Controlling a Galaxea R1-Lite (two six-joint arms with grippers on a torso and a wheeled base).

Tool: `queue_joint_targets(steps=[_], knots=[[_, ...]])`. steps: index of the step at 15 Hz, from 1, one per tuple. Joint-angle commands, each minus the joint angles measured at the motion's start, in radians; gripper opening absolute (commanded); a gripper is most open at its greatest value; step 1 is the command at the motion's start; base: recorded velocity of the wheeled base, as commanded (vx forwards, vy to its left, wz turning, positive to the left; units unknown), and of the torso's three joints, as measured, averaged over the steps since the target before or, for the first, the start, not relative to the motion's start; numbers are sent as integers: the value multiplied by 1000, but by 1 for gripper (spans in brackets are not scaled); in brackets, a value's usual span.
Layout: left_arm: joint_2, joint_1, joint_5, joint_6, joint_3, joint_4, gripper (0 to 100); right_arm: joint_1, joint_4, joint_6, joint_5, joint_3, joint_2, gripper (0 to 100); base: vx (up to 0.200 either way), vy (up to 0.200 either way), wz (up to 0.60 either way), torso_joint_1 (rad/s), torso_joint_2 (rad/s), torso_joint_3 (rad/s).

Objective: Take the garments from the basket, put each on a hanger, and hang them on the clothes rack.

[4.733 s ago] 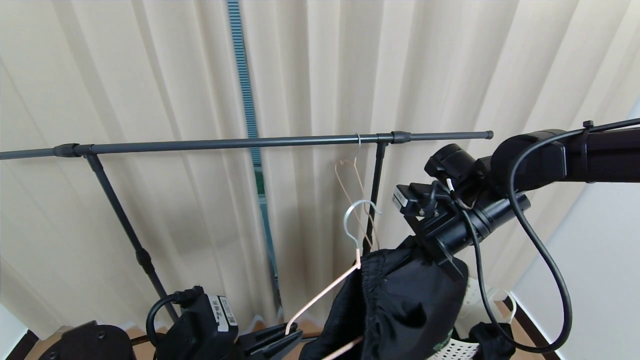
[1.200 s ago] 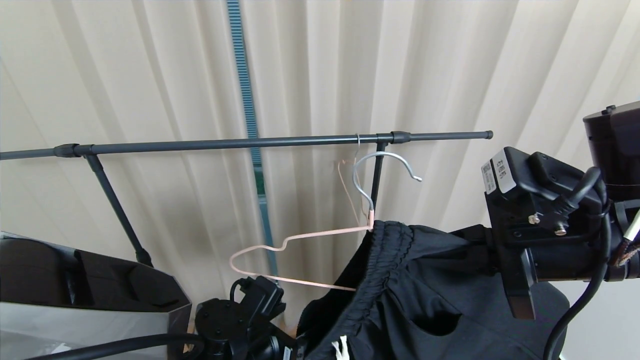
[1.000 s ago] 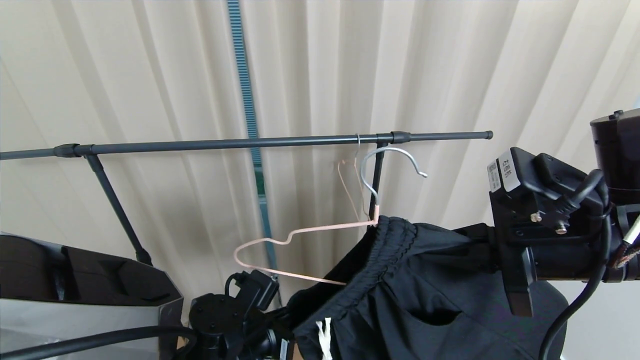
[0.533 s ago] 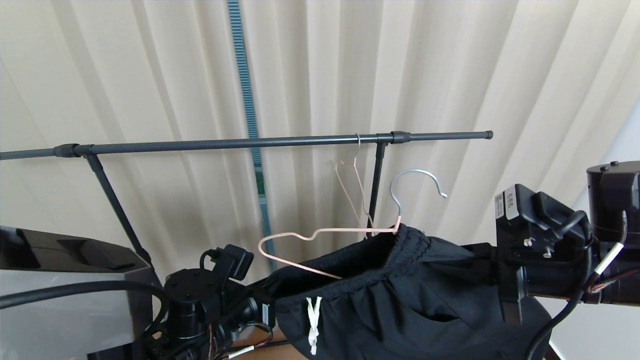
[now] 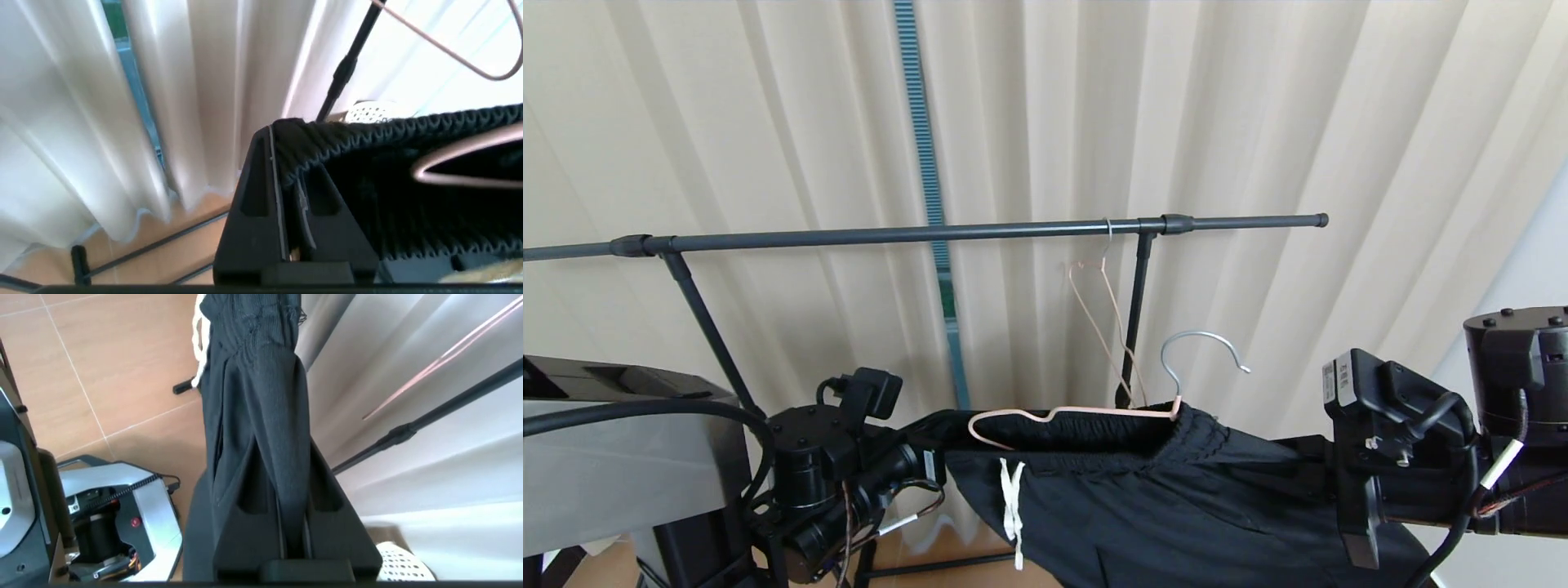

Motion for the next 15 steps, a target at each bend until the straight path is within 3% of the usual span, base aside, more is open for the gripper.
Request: queue_joint_targets(steps=[1,7,9,12,15], knots=[[-12,6,2,0,-5,-1,0,-1,1,-11,-22,7,9,0,0,0,0,0,0,0],[-109,-43,1,2,30,-1,0,63,-13,-23,-189,4,96,0,0,0,0,0,0,0],[-132,-74,1,3,49,-1,0,85,-48,-16,-207,7,121,0,0,0,0,0,0,0],[-141,-106,4,89,87,-1,0,119,-134,60,-224,16,158,0,0,0,0,0,0,0],[-173,-123,4,97,99,-1,0,172,-183,80,-339,35,181,0,0,0,0,0,0,0]])
